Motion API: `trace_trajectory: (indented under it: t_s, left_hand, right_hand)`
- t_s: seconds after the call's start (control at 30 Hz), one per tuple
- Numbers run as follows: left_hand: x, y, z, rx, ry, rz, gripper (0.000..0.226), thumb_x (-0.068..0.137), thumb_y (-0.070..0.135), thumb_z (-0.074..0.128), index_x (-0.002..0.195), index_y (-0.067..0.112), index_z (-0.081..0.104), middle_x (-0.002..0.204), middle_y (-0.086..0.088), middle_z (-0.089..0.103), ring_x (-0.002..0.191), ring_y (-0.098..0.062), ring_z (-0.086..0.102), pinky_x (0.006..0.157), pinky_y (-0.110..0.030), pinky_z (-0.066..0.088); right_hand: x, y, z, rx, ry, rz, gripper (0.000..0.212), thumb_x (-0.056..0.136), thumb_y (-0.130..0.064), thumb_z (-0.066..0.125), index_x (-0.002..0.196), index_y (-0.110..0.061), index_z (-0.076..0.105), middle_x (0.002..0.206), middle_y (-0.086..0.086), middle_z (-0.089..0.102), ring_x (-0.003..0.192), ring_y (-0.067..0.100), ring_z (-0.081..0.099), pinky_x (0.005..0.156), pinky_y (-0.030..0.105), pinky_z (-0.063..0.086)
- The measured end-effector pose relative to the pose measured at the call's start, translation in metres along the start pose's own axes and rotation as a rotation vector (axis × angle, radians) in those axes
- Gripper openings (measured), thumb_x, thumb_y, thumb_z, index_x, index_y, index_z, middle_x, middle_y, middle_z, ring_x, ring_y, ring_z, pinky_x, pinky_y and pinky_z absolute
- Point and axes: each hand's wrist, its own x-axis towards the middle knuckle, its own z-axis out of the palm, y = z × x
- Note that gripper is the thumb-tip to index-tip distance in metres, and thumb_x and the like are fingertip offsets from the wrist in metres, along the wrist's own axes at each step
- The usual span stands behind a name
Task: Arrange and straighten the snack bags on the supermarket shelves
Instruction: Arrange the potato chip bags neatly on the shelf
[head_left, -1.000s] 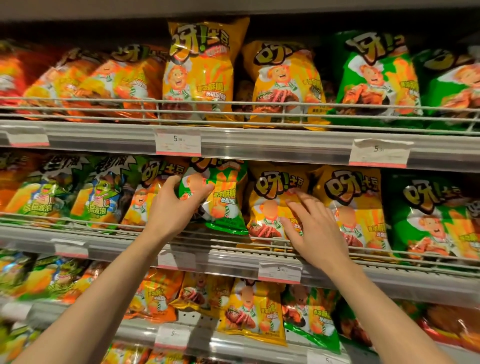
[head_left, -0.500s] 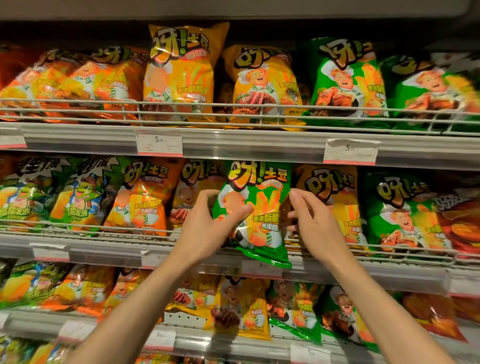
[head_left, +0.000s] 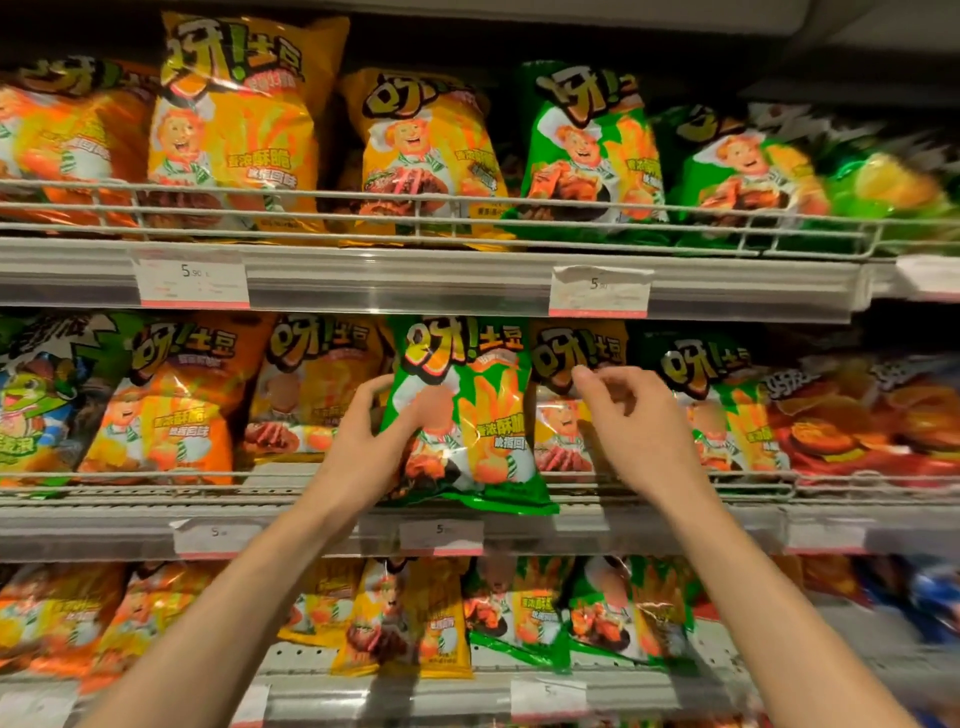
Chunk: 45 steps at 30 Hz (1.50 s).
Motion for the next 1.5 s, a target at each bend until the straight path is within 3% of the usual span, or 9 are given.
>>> trace_trajectory:
  t_s: [0.07, 0.2, 0.43, 0.73, 0.93, 1.13, 1.2, 1.33, 1.5]
  left_hand:
    - [0.002, -0.005, 0.001, -0.008, 0.005, 0.008, 0.082, 0.066, 0.084, 0.069, 0.134, 0.045, 0.049, 0.128, 0.008, 0.067, 0.116, -0.017, 0.067, 0.102, -0.051, 0.053]
    - [0.001, -0.006, 0.003, -0.002, 0.005, 0.025, 0.074, 0.074, 0.079, 0.069, 0.135, 0.042, 0.048, 0.132, 0.01, 0.063, 0.122, -0.014, 0.062, 0.105, -0.044, 0.049]
    - [-0.008, 0.005, 0.004, 0.04, 0.037, 0.055, 0.061, 0.086, 0.06, 0.06, 0.138, 0.037, 0.041, 0.116, 0.031, 0.05, 0.106, 0.013, 0.049, 0.078, -0.011, 0.037]
    - [-0.012, 0.008, 0.004, 0.043, 0.063, 0.052, 0.049, 0.09, 0.057, 0.059, 0.131, 0.039, 0.039, 0.112, 0.032, 0.049, 0.099, 0.018, 0.048, 0.078, -0.01, 0.037]
    - [-0.016, 0.007, 0.004, 0.024, 0.079, 0.085, 0.062, 0.085, 0.061, 0.062, 0.138, 0.034, 0.044, 0.119, 0.027, 0.054, 0.11, 0.008, 0.054, 0.086, -0.019, 0.043]
    - [-0.02, 0.007, 0.015, 0.083, 0.126, 0.147, 0.07, 0.078, 0.074, 0.066, 0.135, 0.038, 0.047, 0.122, 0.019, 0.063, 0.114, -0.008, 0.064, 0.1, -0.042, 0.054]
    - [-0.018, 0.011, 0.028, 0.127, 0.134, 0.171, 0.076, 0.08, 0.075, 0.066, 0.141, 0.033, 0.046, 0.126, 0.013, 0.064, 0.114, -0.007, 0.063, 0.097, -0.034, 0.052]
    - [-0.006, 0.027, 0.061, 0.248, 0.132, 0.189, 0.068, 0.091, 0.062, 0.06, 0.144, 0.023, 0.044, 0.117, 0.011, 0.062, 0.108, -0.012, 0.062, 0.088, -0.031, 0.045]
    - [0.014, 0.036, 0.097, 0.408, 0.106, 0.199, 0.068, 0.097, 0.057, 0.055, 0.145, 0.011, 0.039, 0.121, -0.006, 0.066, 0.11, -0.03, 0.064, 0.084, -0.038, 0.049]
  right_hand:
    - [0.007, 0.02, -0.008, -0.204, 0.041, 0.035, 0.067, 0.096, -0.063, 0.049, 0.139, -0.012, 0.055, 0.131, 0.008, 0.059, 0.115, 0.024, 0.059, 0.099, 0.044, 0.05]
    - [0.016, 0.04, 0.004, -0.42, -0.186, 0.17, 0.075, 0.095, -0.071, 0.04, 0.131, -0.007, 0.055, 0.123, 0.015, 0.066, 0.111, 0.034, 0.062, 0.093, 0.045, 0.053]
    - [0.024, 0.036, 0.004, -0.171, -0.217, 0.258, 0.093, 0.091, -0.07, 0.053, 0.15, -0.002, 0.029, 0.125, 0.014, 0.064, 0.116, 0.032, 0.061, 0.096, 0.045, 0.051]
    - [0.034, 0.023, -0.016, 0.046, -0.04, 0.204, 0.087, 0.079, -0.075, 0.063, 0.14, -0.015, 0.045, 0.118, 0.001, 0.062, 0.114, 0.024, 0.062, 0.097, 0.042, 0.051]
    - [0.026, 0.036, -0.053, 0.04, -0.06, 0.146, 0.088, 0.082, -0.075, 0.06, 0.143, -0.012, 0.052, 0.14, 0.006, 0.059, 0.124, 0.024, 0.058, 0.093, 0.033, 0.044]
    - [0.006, 0.058, -0.087, 0.084, -0.07, 0.144, 0.047, 0.086, -0.068, 0.062, 0.105, -0.026, 0.071, 0.1, -0.005, 0.074, 0.091, 0.013, 0.068, 0.077, 0.035, 0.051]
    - [0.003, 0.069, -0.093, 0.095, -0.038, 0.151, 0.054, 0.082, -0.072, 0.062, 0.105, -0.024, 0.072, 0.097, -0.005, 0.074, 0.088, 0.012, 0.068, 0.073, 0.033, 0.05]
    - [0.001, 0.091, -0.101, 0.118, -0.001, 0.214, 0.107, 0.058, -0.099, 0.054, 0.13, -0.022, 0.063, 0.123, -0.002, 0.07, 0.114, 0.021, 0.065, 0.102, 0.048, 0.05]
    - [0.005, 0.107, -0.11, 0.25, -0.045, 0.265, 0.087, 0.066, -0.091, 0.059, 0.122, -0.024, 0.067, 0.116, -0.008, 0.075, 0.109, 0.017, 0.069, 0.103, 0.049, 0.051]
